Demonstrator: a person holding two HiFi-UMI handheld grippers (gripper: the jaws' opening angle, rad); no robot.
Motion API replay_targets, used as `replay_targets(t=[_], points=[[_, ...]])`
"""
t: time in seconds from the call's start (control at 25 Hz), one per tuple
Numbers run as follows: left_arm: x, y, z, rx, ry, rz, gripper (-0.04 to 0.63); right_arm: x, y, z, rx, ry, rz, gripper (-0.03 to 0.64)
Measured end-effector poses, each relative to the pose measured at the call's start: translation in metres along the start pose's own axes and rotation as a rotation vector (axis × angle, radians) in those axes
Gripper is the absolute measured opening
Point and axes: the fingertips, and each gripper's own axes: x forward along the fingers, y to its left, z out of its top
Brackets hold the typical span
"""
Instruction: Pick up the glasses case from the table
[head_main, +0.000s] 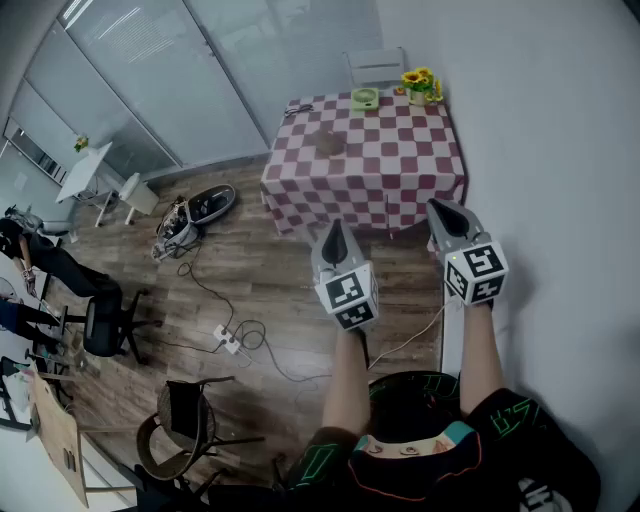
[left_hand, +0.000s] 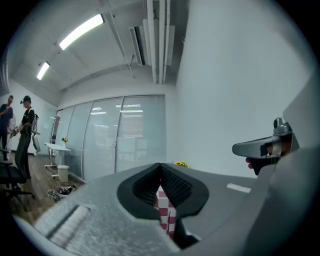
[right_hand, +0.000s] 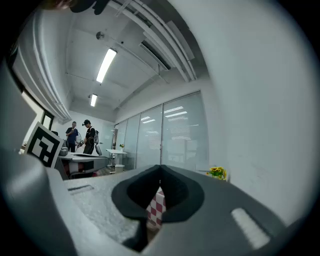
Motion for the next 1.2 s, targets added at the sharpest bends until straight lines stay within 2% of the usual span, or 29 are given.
replay_targets(t=[0.36,0.6,0.72,0.92,1.2], points=[[0.018,-0.006,-0.004,0.034,0.041,-0.011,0.008,0.01,-0.02,0.001,0.023,-0.034,-0.02,0.003],[0.024,-0.014,-0.005,-0.004,0.047,-0.009,0.008,0.018,-0.03,-0.006,0.021,0.005,-0.008,0.003],[0.012,-0.009,-0.019,-0.004,0.084,-0.004,0.008,0.018,-0.022,-0.018,0.043,0.03,-0.001,0.003],[0.024,0.005,-0.063,-0.032,0.168,0.022,0.008,0.029,-0.023,-0.046,0.063,0.06,0.0,0.003],[0.102,0.015,-0.101,-0.07,0.205,-0.036,0.008,0.096,-0.047,-0.072,0.121,0.05,-0.017,0.003]])
